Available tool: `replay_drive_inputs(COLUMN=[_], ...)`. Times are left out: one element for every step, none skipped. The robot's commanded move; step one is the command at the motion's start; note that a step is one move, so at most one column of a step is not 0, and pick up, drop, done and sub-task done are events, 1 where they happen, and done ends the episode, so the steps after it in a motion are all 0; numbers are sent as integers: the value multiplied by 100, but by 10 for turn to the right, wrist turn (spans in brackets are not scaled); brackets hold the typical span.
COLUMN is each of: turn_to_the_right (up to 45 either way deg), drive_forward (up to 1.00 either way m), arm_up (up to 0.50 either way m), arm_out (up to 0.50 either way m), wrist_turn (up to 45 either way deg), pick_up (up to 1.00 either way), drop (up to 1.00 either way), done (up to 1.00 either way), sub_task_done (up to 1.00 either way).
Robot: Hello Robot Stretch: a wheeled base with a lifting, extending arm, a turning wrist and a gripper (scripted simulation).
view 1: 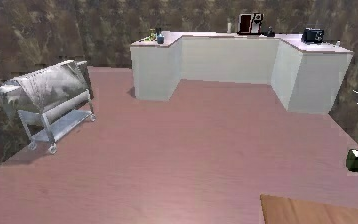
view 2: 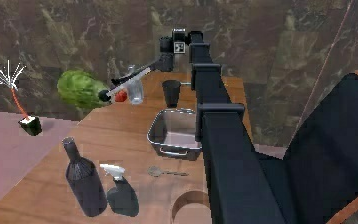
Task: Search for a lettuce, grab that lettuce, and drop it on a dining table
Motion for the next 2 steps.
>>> replay_drive_inputs(turn_to_the_right=[0, 0], drive_forward=[0, 0], arm_up=[0, 0], arm_out=[0, 0], wrist_turn=[450, 390], pick_up=[0, 0], drop=[0, 0], done=[0, 0], sub_task_done=[0, 0])
